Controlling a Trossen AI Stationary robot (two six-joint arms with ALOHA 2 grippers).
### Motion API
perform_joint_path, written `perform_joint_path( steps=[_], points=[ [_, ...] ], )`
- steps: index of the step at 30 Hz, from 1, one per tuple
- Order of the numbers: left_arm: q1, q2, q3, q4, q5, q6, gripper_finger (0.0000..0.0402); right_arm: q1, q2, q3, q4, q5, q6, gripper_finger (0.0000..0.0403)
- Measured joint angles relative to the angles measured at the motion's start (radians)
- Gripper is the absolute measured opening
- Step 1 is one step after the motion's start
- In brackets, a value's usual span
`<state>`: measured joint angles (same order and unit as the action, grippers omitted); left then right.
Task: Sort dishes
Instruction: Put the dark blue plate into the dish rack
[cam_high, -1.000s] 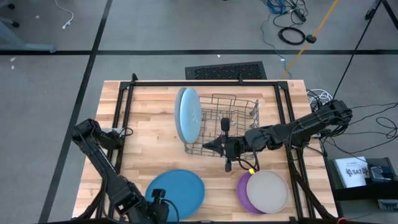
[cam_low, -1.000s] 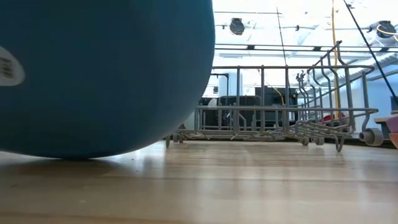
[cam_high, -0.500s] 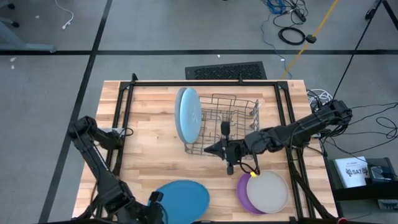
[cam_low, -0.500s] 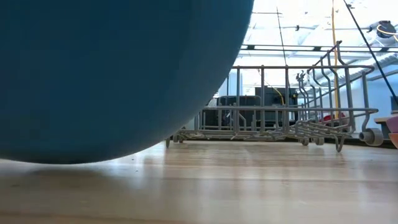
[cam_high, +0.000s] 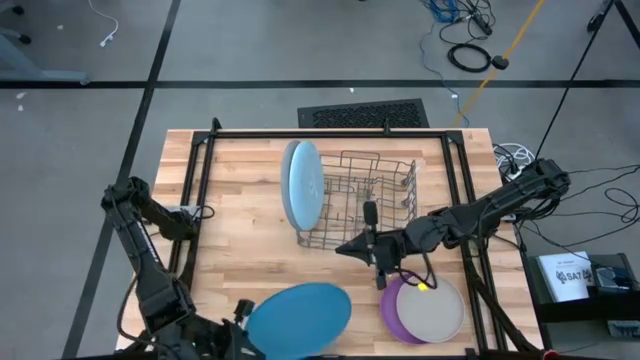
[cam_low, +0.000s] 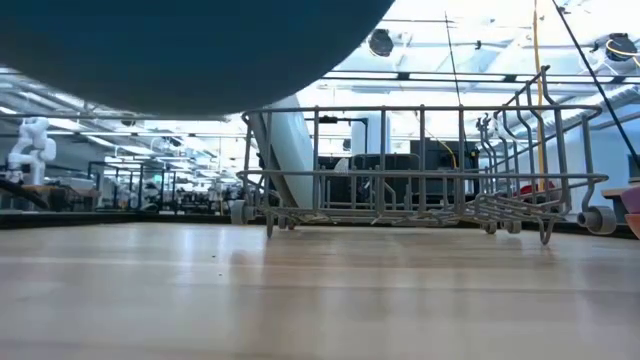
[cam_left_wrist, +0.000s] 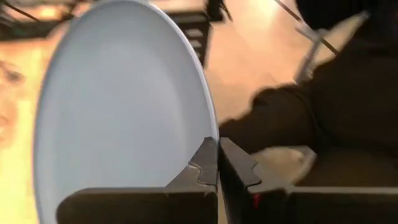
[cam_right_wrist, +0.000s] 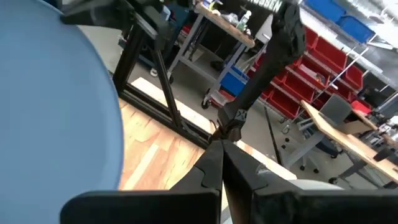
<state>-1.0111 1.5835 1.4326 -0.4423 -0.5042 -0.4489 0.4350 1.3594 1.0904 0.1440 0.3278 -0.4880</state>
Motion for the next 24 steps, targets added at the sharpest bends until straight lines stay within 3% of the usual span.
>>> perform_joint_path(
  steps=[8, 13, 20, 24],
  points=[
    [0.015, -0.055, 0.0, 0.06, -0.32, 0.096, 0.0, 0.073, -0.086, 0.0, -0.034, 0.141, -0.067, 0.0],
    [0.062, -0.067, 0.001, 0.184, -0.429, 0.195, 0.0, 0.102, -0.118, 0.0, -0.048, 0.212, -0.083, 0.0],
    [0.161, -0.068, 0.002, 0.402, -0.41, 0.36, 0.0, 0.108, -0.12, 0.0, -0.053, 0.225, -0.081, 0.0],
    [0.196, -0.07, 0.002, 0.32, -0.365, 0.341, 0.0, 0.109, -0.109, 0.0, -0.084, 0.226, -0.037, 0.0]
  ],
)
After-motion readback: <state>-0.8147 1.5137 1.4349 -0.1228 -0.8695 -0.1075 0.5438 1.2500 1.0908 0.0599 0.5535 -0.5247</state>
